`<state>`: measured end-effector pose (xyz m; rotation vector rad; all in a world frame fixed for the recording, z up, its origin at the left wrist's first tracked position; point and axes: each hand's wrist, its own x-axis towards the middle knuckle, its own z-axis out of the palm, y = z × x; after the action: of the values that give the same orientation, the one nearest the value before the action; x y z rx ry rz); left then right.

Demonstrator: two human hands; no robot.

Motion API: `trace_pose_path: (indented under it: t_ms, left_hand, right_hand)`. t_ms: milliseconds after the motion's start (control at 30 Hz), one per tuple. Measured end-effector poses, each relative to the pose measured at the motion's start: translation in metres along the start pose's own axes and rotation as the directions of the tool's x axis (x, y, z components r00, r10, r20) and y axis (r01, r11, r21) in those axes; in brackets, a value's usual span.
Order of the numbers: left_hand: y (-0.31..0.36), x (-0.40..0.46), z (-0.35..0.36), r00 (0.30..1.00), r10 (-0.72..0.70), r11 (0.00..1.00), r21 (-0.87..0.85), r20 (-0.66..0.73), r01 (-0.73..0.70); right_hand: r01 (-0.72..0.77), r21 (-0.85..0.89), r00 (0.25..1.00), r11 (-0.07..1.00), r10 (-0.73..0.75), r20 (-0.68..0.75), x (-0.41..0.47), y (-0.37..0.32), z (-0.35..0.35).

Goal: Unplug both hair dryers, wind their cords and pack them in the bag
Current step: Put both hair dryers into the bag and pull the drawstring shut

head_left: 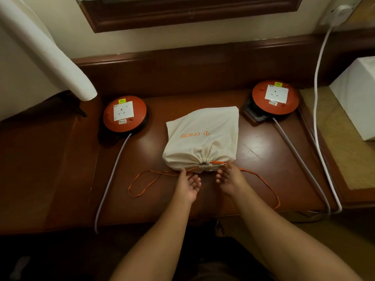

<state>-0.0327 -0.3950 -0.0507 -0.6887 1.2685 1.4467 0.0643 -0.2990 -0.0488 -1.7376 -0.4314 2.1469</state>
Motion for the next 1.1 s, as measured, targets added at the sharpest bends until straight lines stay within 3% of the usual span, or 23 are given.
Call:
trace_pose_path:
  t_ms: [167, 300, 433, 567, 767, 900, 1000, 1100]
  left_hand:
    - [0.014, 0.006, 0.013, 0.999, -0.009, 0.988, -0.151, -0.039, 0.003]
    - [0.018, 0.011, 0.015, 0.995, 0.034, 0.983, -0.177, -0.096, -0.05]
    - [0.015, 0.011, 0.007, 0.978, 0.109, 0.974, -0.177, -0.177, -0.14]
    - [0.028, -0.01, 0.013, 0.963, 0.228, 0.947, -0.197, -0.146, -0.254]
    - [0.078, -0.066, 0.054, 0.86, 0.51, 0.856, 0.089, 0.019, -0.509]
    - [0.109, -0.093, 0.087, 0.823, 0.529, 0.763, 0.31, 0.208, -0.568]
    - [0.127, -0.095, 0.107, 0.808, 0.535, 0.714, 0.38, 0.246, -0.588]
    - [0.14, -0.089, 0.122, 0.807, 0.526, 0.671, 0.452, 0.268, -0.587]
  right_hand:
    - [0.049, 0.147, 0.994, 0.988, -0.034, -0.1, 0.014, -0.005, 0.006]
    - [0.101, 0.248, 0.993, 0.963, -0.082, -0.087, 0.009, -0.011, 0.004]
    - [0.3, 0.107, 0.953, 0.948, -0.293, -0.08, -0.007, -0.017, -0.001]
    - [0.483, -0.075, 0.874, 0.872, -0.486, -0.026, -0.041, -0.035, 0.002]
    - [0.668, -0.241, 0.744, 0.704, -0.628, 0.227, -0.082, -0.082, 0.027]
    - [0.723, -0.327, 0.69, 0.609, -0.612, 0.386, -0.09, -0.11, 0.059]
    - [0.751, -0.428, 0.66, 0.504, -0.608, 0.442, -0.093, -0.131, 0.081]
    - [0.733, -0.502, 0.676, 0.458, -0.567, 0.47, -0.087, -0.146, 0.098]
